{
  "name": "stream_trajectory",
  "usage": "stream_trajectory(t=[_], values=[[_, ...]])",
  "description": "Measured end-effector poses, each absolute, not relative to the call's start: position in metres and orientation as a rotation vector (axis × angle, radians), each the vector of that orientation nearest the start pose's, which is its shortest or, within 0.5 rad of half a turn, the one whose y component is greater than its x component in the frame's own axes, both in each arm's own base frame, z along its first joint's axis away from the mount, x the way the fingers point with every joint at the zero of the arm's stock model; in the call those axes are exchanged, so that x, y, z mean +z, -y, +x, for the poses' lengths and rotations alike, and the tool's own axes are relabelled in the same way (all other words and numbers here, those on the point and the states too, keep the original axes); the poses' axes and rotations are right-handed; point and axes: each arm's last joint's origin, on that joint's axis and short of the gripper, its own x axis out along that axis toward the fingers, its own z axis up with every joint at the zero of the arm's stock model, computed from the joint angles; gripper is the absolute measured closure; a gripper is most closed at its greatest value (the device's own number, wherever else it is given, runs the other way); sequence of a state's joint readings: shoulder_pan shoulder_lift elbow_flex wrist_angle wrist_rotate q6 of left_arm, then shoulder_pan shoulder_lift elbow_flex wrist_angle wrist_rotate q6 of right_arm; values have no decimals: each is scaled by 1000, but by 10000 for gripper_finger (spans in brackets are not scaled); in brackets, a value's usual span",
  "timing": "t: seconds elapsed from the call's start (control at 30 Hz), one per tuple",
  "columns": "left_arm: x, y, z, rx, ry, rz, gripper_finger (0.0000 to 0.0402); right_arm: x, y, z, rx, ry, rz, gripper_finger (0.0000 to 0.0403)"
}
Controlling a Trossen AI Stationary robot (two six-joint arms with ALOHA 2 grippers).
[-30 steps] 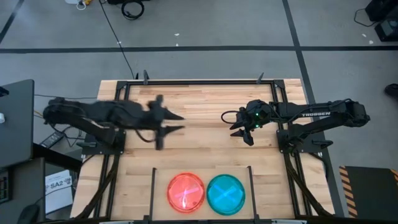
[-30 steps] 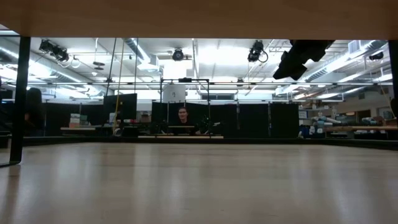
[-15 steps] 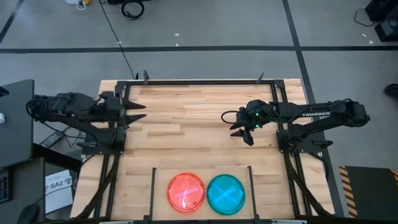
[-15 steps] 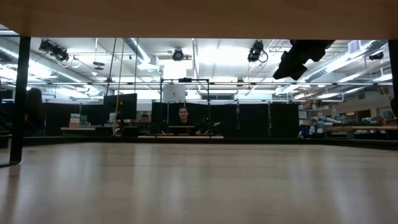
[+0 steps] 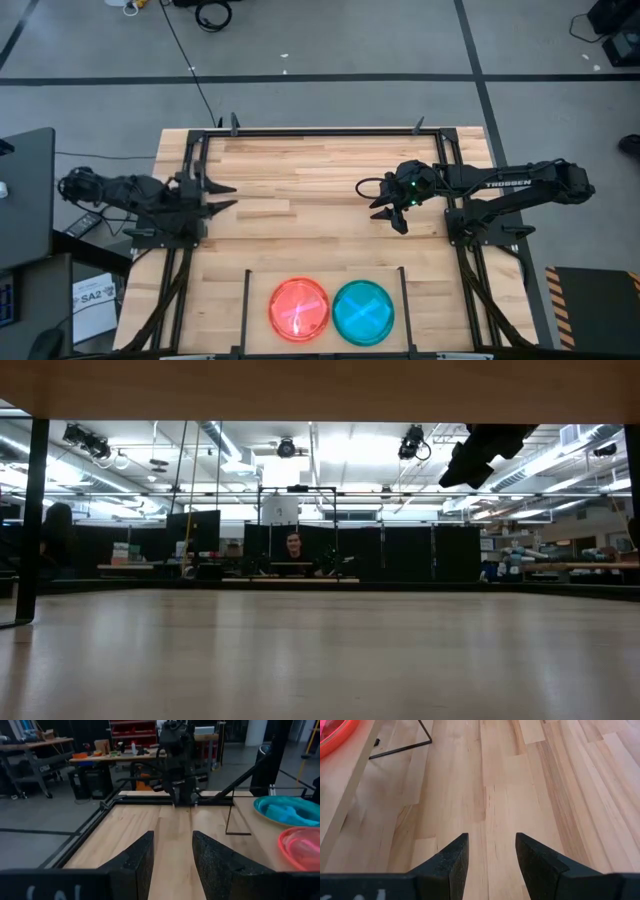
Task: Place and stack plates onto a shelf
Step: Return to Home Position
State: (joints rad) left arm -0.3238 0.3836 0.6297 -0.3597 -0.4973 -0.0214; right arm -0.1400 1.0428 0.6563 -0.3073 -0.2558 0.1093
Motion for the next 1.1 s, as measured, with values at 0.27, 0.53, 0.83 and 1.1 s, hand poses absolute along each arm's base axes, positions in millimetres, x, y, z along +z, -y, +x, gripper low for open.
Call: stream_trajectory(t=[0.27,0.53,0.83,1.1], values=[[261,15,96,200,60,139,260,234,22,209,74,-686,241,234],[223,0,102,388,194,229,260,234,22,209,74,-686,241,234],[207,-14,104,336,163,175,260,234,22,209,74,-686,241,234],[205,-18,104,344,143,176,260,234,22,209,88,-685,251,234]])
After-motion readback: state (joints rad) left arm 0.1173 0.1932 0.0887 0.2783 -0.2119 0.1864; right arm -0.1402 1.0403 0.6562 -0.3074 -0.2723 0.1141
